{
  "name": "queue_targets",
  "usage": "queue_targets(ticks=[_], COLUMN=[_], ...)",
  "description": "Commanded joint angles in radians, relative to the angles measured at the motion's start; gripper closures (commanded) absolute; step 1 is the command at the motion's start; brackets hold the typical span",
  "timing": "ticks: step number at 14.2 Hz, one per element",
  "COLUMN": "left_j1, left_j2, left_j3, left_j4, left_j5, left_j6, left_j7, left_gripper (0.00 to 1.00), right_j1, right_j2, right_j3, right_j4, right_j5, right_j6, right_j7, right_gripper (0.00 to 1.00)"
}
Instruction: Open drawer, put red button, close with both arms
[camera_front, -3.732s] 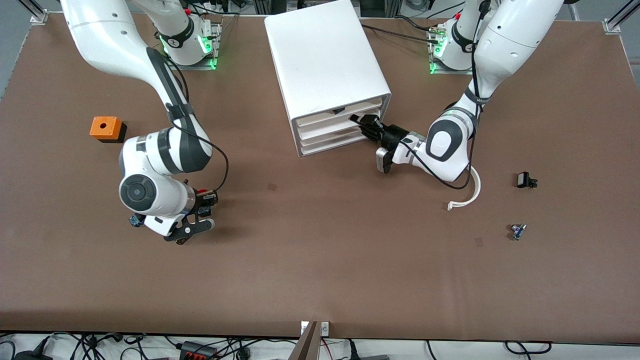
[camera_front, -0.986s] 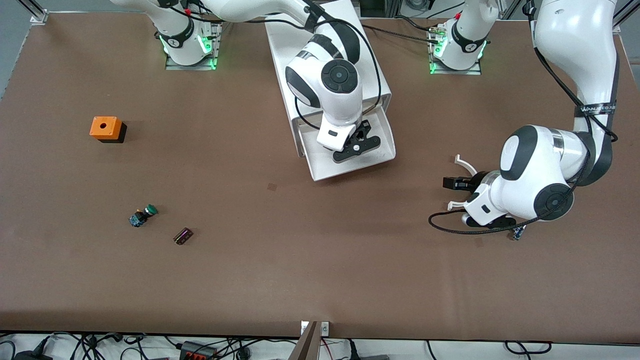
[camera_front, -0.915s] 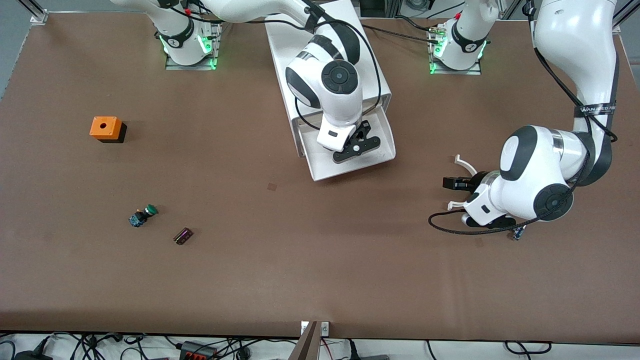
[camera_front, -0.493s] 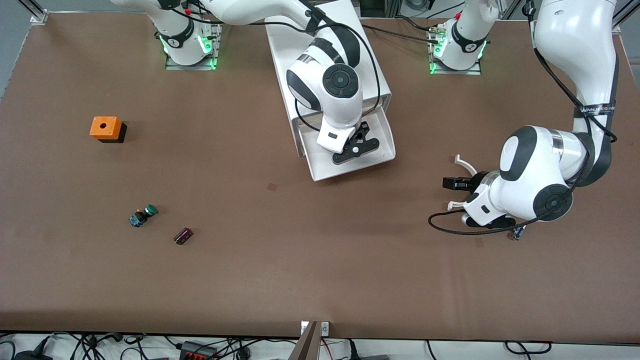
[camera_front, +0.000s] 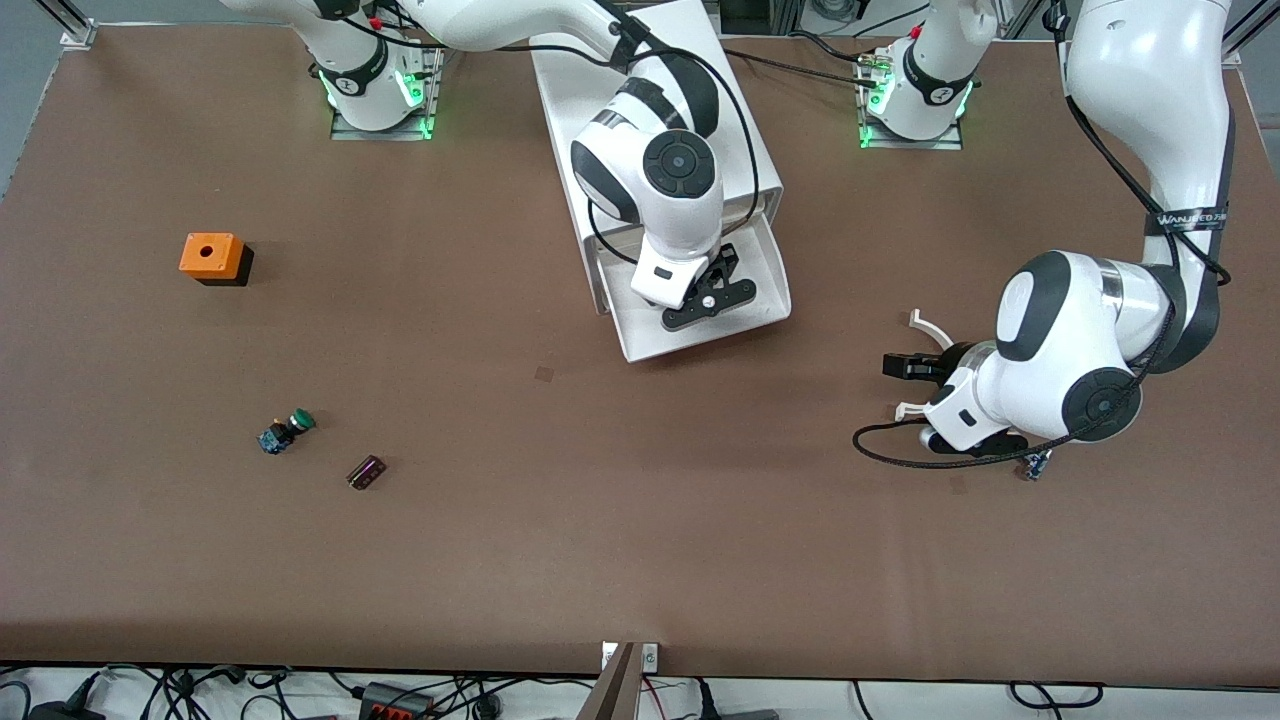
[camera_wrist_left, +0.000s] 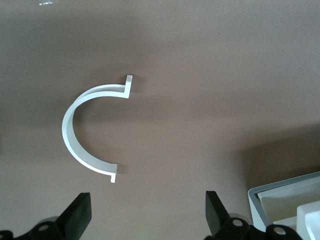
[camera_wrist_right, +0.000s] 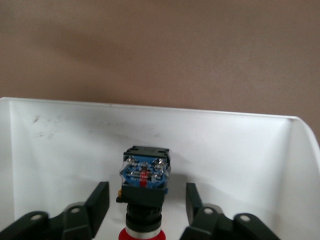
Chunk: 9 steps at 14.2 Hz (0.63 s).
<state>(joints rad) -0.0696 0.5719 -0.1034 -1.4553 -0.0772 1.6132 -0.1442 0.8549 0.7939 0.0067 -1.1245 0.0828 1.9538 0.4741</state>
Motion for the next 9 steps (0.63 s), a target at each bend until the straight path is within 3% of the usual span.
queue_targets(ticks=[1,5,9], left_j1=[0.004,-0.001,-0.019], left_j2=[0.003,0.006,0.02], left_j3=[-0.004,-0.006,-0.039], left_j4=[0.004,0.001,-0.03], left_j5=[0.02,0.019,-0.03], left_j6=[-0.006,-0.004,0.078], left_j7=[-0.009,-0.012,-0.157], left_gripper=[0.0,0.0,0.0], right_j1=[-0.017,-0.105,-0.178], right_j2=[-0.008,-0.031,-0.102], right_j3=[-0.007,-0.026,-0.108], right_j4=[0.023,0.083,0.072], right_j5=[0.003,0.0,-0.002], right_j6=[-0.003,-0.015,-0.061], right_j7=[0.017,0.015,-0.003], right_gripper=[0.0,0.0,0.0])
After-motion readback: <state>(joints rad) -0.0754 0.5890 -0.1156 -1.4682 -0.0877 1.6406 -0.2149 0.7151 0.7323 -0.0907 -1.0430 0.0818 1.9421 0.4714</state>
